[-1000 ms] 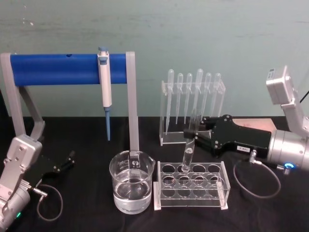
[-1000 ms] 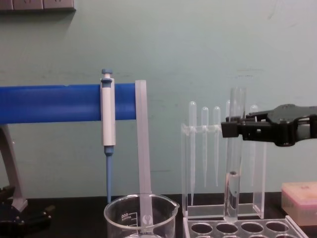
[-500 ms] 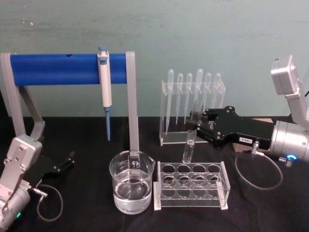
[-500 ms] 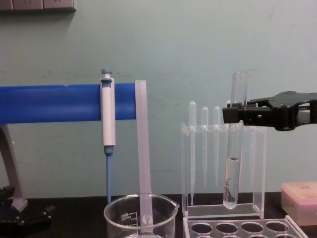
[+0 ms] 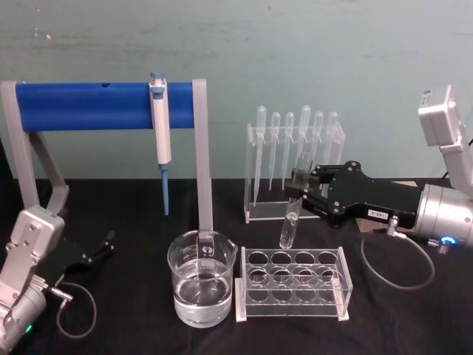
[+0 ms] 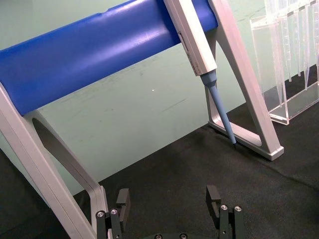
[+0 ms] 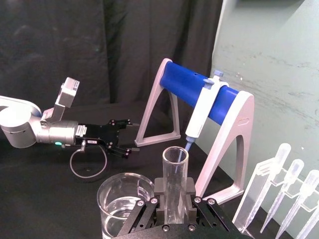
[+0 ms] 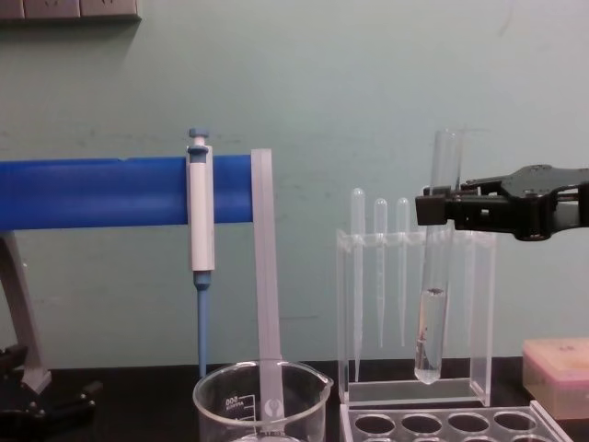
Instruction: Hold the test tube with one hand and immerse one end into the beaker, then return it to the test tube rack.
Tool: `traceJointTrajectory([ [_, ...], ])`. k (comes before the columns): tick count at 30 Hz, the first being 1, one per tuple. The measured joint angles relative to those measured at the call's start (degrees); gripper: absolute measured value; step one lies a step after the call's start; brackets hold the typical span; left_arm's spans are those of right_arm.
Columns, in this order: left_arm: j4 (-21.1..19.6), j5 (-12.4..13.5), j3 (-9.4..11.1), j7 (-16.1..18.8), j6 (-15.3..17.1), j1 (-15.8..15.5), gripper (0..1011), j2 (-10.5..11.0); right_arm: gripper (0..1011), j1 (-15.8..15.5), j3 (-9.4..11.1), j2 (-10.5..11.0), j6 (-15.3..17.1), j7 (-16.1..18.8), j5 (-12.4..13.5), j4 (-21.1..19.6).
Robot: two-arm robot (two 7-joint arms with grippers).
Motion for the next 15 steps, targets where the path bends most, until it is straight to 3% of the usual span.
traceJointTrajectory([
  [15, 0.0, 0.0, 0.0, 0.0, 0.0, 0.0, 1000, 0.0, 227, -0.04, 0.1, -0.07, 0.31, -0.03, -0.02, -0.07],
])
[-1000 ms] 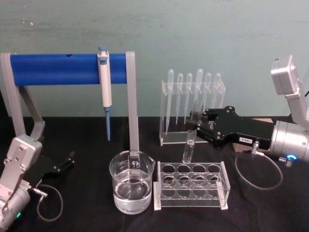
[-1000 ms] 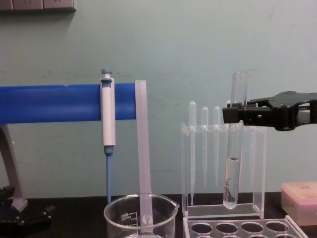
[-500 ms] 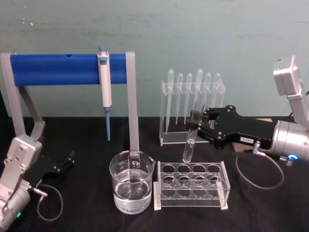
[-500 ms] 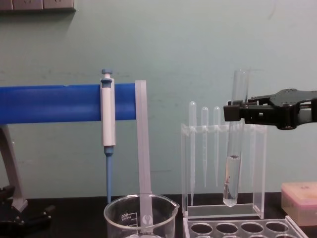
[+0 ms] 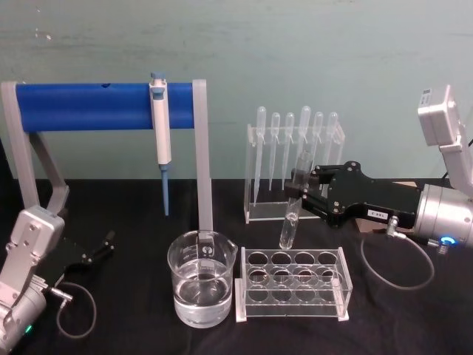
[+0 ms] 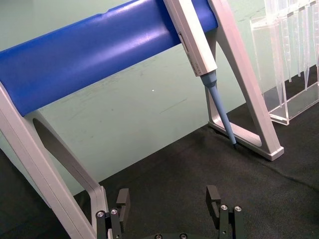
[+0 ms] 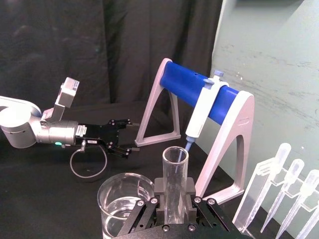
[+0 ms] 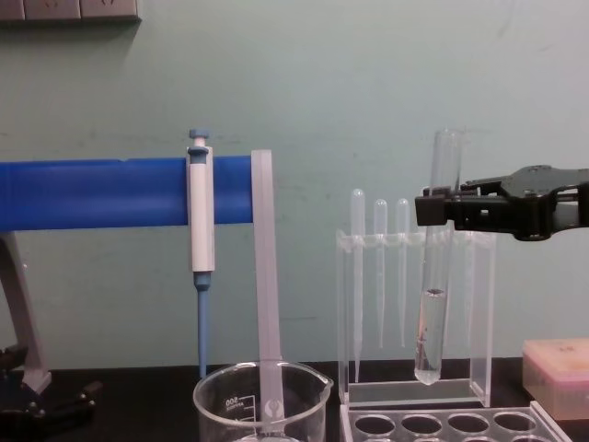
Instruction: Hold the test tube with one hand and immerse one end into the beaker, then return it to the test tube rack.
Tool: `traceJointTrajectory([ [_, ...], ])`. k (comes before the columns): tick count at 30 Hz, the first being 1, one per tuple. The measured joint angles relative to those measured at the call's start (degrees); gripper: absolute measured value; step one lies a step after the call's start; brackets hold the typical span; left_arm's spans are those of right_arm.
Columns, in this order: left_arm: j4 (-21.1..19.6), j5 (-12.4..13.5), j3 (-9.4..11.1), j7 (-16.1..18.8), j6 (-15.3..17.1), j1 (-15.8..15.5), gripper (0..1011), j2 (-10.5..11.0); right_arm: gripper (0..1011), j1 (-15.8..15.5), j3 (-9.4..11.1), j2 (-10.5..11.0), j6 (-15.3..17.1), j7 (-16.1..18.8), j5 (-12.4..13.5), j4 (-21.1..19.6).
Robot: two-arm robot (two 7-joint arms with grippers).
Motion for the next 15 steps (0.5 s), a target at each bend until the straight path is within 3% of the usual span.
traceJointTrajectory([
  [15, 0.0, 0.0, 0.0, 0.0, 0.0, 0.0, 1000, 0.0, 226, 0.0, 0.04, -0.01, 0.07, -0.08, 0.0, -0.03],
])
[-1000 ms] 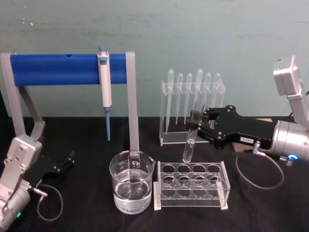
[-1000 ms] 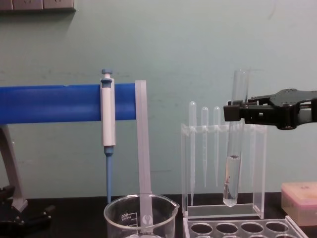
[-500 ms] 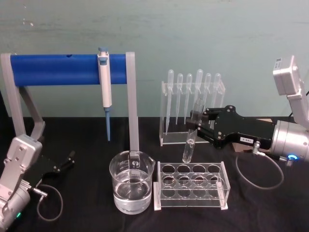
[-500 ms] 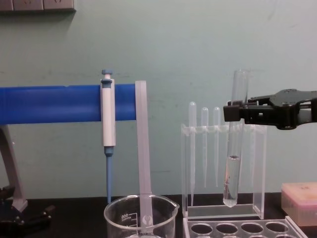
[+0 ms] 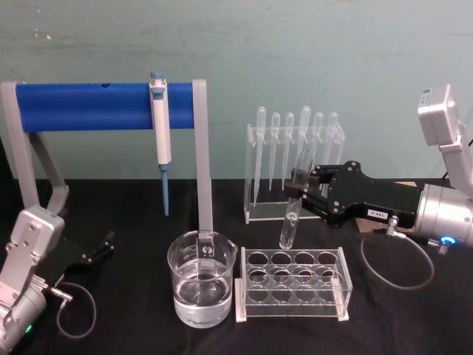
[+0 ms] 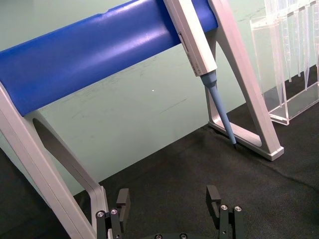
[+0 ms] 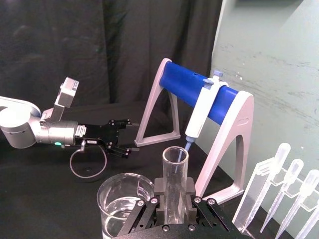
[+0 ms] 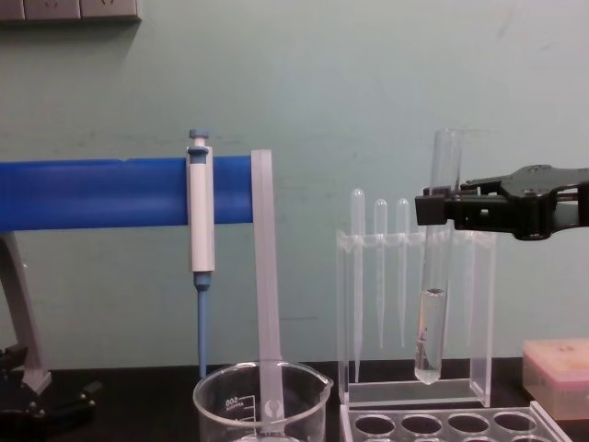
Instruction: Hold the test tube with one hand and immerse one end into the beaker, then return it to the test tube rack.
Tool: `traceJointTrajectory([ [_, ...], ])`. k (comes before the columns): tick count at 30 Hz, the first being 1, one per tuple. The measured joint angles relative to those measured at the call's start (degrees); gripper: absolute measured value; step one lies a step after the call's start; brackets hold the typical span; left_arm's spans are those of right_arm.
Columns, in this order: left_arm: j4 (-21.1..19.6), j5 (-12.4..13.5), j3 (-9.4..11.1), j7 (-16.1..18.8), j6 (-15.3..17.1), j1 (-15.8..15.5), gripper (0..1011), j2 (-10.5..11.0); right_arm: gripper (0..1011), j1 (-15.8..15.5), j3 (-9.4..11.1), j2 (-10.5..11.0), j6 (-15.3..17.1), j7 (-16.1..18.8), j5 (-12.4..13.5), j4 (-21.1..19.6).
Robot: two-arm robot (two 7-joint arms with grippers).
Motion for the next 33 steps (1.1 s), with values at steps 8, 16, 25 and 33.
traceJointTrajectory([
  [8, 0.0, 0.0, 0.0, 0.0, 0.0, 0.0, 1000, 0.0, 227, 0.0, 0.0, 0.0, 0.04, -0.05, 0.0, 0.0],
  [16, 0.0, 0.0, 0.0, 0.0, 0.0, 0.0, 1000, 0.0, 227, 0.0, 0.0, 0.0, 0.04, -0.04, 0.0, 0.0],
  [25, 0.0, 0.0, 0.0, 0.0, 0.0, 0.0, 1000, 0.0, 226, 0.0, 0.0, 0.0, 0.03, -0.01, 0.0, 0.0],
  [33, 0.0, 0.0, 0.0, 0.0, 0.0, 0.0, 1000, 0.0, 226, 0.0, 0.0, 0.0, 0.03, -0.02, 0.0, 0.0],
])
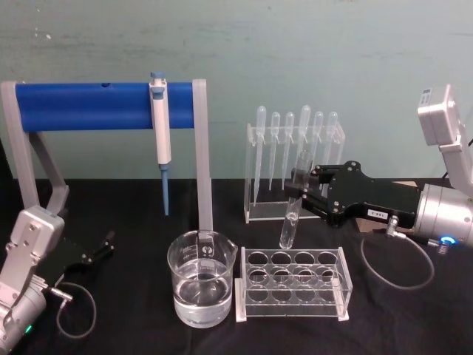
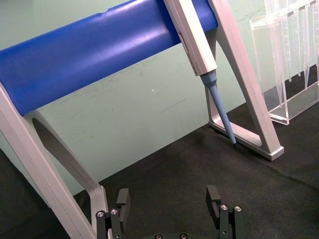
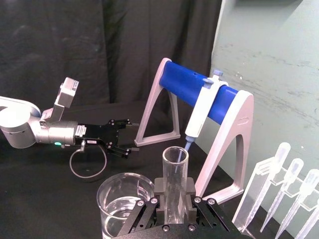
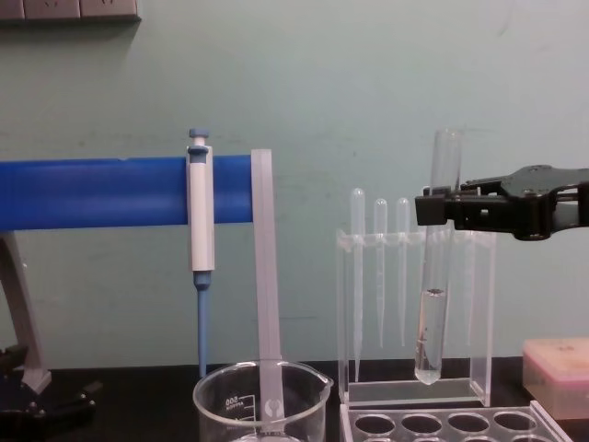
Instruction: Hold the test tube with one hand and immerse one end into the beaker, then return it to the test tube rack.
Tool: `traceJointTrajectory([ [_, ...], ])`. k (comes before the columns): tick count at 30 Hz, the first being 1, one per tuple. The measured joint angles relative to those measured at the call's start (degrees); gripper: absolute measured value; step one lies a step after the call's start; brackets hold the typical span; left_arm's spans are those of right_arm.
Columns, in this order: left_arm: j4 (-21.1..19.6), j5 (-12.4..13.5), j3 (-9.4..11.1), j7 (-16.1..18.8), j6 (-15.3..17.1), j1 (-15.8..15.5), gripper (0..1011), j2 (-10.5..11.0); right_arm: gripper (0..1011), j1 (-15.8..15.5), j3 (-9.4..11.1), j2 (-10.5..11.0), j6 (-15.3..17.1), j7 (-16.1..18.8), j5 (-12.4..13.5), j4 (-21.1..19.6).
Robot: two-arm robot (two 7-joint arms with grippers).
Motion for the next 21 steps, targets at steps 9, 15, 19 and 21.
traceJointTrajectory([
  [9, 0.0, 0.0, 0.0, 0.0, 0.0, 0.0, 1000, 0.0, 227, 0.0, 0.0, 0.0, 0.0, 0.0, 0.0, 0.0],
  [15, 0.0, 0.0, 0.0, 0.0, 0.0, 0.0, 1000, 0.0, 226, 0.0, 0.0, 0.0, 0.0, 0.0, 0.0, 0.0],
  [19, 0.0, 0.0, 0.0, 0.0, 0.0, 0.0, 1000, 0.0, 226, 0.0, 0.0, 0.0, 0.0, 0.01, 0.0, 0.0],
  [21, 0.0, 0.0, 0.0, 0.0, 0.0, 0.0, 1000, 0.0, 226, 0.0, 0.0, 0.0, 0.0, 0.0, 0.0, 0.0],
])
